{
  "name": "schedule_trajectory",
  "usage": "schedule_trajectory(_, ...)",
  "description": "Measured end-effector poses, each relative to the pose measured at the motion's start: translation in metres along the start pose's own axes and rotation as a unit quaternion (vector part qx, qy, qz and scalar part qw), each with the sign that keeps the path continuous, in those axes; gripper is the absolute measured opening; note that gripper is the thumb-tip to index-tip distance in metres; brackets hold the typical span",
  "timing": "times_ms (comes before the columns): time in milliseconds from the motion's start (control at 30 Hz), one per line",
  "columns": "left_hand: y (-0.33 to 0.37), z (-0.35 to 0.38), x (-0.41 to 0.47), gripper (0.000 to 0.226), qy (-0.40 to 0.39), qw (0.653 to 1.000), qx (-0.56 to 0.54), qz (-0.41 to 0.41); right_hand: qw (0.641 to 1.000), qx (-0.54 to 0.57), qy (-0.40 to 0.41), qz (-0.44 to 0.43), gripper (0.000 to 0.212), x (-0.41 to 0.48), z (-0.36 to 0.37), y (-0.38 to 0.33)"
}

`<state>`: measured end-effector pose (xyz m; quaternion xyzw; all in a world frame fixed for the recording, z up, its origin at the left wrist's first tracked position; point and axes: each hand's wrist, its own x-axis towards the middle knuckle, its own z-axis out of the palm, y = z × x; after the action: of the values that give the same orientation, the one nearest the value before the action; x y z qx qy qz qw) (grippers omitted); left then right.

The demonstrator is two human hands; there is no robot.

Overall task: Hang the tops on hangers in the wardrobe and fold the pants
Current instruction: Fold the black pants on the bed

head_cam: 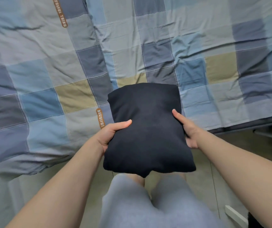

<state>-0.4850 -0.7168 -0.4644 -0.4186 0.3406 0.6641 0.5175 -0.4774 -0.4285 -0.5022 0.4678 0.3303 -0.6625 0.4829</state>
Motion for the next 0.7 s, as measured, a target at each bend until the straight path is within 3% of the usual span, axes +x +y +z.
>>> schedule_trajectory(167, 0.011, 0.031, -0.063, 0.033, -0.019, 0.993, 0.112, 0.018, 0.994, 0.078, -0.008, -0.082, 0.043, -0.096, 0.012, 0.038)
schedule_trajectory(333, 0.029, 0.081, -0.115, 0.038, -0.031, 0.959, 0.281, 0.032, 0.974, 0.078, 0.043, -0.209, 0.048, -0.188, 0.017, 0.066)
schedule_trajectory(467, 0.022, 0.141, -0.143, 0.064, -0.060, 0.921, 0.378, 0.079, 0.928, 0.109, 0.117, -0.338, 0.044, -0.262, 0.012, 0.098)
schedule_trajectory(600, -0.011, 0.209, -0.153, 0.056, -0.086, 0.873, 0.452, 0.161, 0.871, 0.174, 0.191, -0.419, 0.027, -0.321, -0.007, 0.151)
schedule_trajectory(700, -0.055, 0.260, -0.154, 0.046, -0.121, 0.837, 0.490, 0.210, 0.819, 0.209, 0.244, -0.476, 0.031, -0.359, -0.030, 0.202)
